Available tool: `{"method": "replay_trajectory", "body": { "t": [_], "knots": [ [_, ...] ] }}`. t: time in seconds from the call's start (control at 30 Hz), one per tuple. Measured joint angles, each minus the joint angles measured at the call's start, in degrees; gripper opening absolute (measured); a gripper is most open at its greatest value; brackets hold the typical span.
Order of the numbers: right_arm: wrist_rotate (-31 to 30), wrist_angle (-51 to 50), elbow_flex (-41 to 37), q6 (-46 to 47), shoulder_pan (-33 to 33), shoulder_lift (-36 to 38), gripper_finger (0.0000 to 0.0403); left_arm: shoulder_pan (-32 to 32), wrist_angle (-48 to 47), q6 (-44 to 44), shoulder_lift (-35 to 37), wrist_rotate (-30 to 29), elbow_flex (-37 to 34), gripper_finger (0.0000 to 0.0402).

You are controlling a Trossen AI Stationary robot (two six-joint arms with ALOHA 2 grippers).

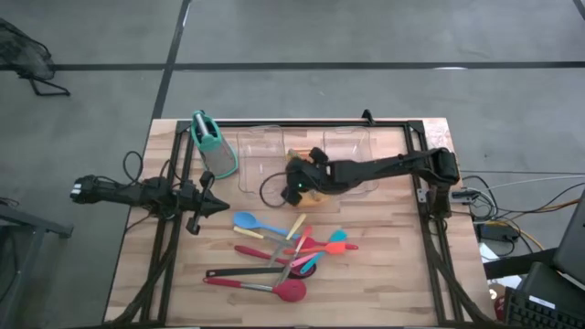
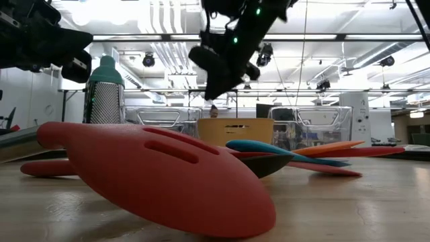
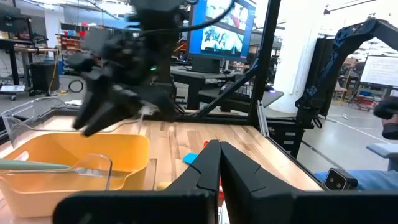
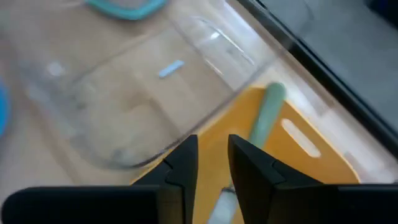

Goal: Pick & Place Kitchen Items
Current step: Put the left yellow table knife into the orange bin

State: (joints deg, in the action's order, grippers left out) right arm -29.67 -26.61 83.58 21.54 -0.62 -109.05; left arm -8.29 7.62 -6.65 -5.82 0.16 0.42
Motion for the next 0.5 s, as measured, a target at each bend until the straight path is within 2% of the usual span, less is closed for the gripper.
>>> {"method": "replay_trajectory", "body": {
  "t": [0.2, 0.3, 0.5],
  "knots": [
    [1.4, 0.3, 0.0, -10.6, 5.7, 0.2, 0.0119, 0.0, -0.1, 0.0, 0.0, 0.0, 0.0, 0.0012],
    [2.5, 2.5, 0.1, -8.7, 8.3, 0.2, 0.0130, 0.0, -0.1, 0.0, 0.0, 0.0, 0.0, 0.0012],
    [11.9, 14.4, -0.2, -7.3, 11.9, -1.1, 0.0147, 0.0, -0.1, 0.0, 0.0, 0.0, 0.0, 0.0012]
  ]
}}
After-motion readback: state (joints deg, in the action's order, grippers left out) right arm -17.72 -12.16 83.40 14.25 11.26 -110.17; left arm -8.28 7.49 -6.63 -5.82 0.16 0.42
